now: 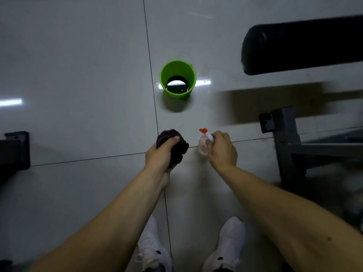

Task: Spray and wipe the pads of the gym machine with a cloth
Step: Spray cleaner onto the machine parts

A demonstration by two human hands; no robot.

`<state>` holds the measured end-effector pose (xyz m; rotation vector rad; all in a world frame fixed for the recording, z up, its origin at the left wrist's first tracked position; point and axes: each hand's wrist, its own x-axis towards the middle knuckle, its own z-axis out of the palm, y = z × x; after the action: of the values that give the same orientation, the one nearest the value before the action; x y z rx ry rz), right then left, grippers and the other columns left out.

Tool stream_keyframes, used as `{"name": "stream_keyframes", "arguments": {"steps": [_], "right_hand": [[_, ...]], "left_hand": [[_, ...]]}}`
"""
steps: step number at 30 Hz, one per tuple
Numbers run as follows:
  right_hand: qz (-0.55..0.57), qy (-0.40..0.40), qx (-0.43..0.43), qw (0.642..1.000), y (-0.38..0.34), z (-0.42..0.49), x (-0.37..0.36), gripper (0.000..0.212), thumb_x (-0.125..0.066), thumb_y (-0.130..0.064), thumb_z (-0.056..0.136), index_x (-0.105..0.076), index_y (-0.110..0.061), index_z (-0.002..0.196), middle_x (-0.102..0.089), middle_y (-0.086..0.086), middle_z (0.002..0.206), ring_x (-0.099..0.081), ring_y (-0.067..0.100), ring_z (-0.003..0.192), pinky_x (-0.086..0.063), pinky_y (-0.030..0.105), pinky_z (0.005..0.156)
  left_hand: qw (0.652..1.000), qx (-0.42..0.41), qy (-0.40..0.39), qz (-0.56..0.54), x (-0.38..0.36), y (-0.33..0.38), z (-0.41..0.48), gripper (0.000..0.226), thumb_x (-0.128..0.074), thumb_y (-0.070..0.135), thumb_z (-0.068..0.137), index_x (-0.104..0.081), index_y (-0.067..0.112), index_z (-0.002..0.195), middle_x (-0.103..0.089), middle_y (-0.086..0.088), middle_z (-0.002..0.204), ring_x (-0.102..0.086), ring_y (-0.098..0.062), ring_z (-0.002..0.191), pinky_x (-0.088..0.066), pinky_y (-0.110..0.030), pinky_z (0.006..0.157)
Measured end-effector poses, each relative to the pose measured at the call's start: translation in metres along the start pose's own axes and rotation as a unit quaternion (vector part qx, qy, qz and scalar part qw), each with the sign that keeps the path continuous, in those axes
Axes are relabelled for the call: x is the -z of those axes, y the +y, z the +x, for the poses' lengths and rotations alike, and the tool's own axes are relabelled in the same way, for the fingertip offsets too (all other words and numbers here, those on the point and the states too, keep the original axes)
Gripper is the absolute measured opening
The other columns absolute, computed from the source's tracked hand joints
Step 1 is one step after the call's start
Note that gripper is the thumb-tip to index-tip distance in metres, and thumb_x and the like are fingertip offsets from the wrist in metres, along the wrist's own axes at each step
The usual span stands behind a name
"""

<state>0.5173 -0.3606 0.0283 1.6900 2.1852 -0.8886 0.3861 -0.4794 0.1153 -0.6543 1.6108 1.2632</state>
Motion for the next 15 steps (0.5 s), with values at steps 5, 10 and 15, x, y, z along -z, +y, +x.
{"name": "stream_keyframes", "arguments": {"steps": [5, 10, 15], "right_hand": [[0.104, 0.017, -0.036, 0.994, -0.052, -0.081, 0.1, 0.018, -0.062, -0.041, 0.097, -0.063, -0.024, 0.098, -0.065, -0.001, 0.097, -0.063, 0.023, 0.084, -0.051, 0.036, 0.069], [0.242, 0.056, -0.001, 0.969, -0.138, -0.178, 0.25, 0.023, -0.061, -0.046, 0.099, -0.068, -0.028, 0.087, -0.072, -0.01, 0.082, -0.066, 0.007, 0.074, -0.047, 0.028, 0.058], [0.344, 0.121, 0.09, 0.927, -0.237, -0.278, 0.415, 0.021, -0.064, -0.05, 0.098, -0.07, -0.031, 0.092, -0.074, -0.012, 0.085, -0.07, 0.006, 0.077, -0.059, 0.036, 0.067]], "left_hand": [[1.0, 0.017, -0.016, -0.005, 0.0, 0.058, -0.085, 0.022, -0.076, 0.023, 0.089, -0.07, 0.01, 0.105, -0.077, -0.017, 0.095, -0.072, -0.021, 0.066, -0.05, -0.026, 0.053], [0.999, 0.018, -0.038, -0.026, 0.006, 0.141, -0.216, 0.038, -0.08, 0.023, 0.081, -0.072, 0.001, 0.11, -0.076, -0.024, 0.095, -0.065, -0.026, 0.064, -0.045, -0.027, 0.051], [0.994, -0.055, -0.071, -0.062, 0.012, 0.255, -0.331, 0.093, -0.085, 0.045, 0.041, -0.069, 0.004, 0.123, -0.075, -0.02, 0.111, -0.062, -0.023, 0.067, -0.044, -0.022, 0.045]]}}
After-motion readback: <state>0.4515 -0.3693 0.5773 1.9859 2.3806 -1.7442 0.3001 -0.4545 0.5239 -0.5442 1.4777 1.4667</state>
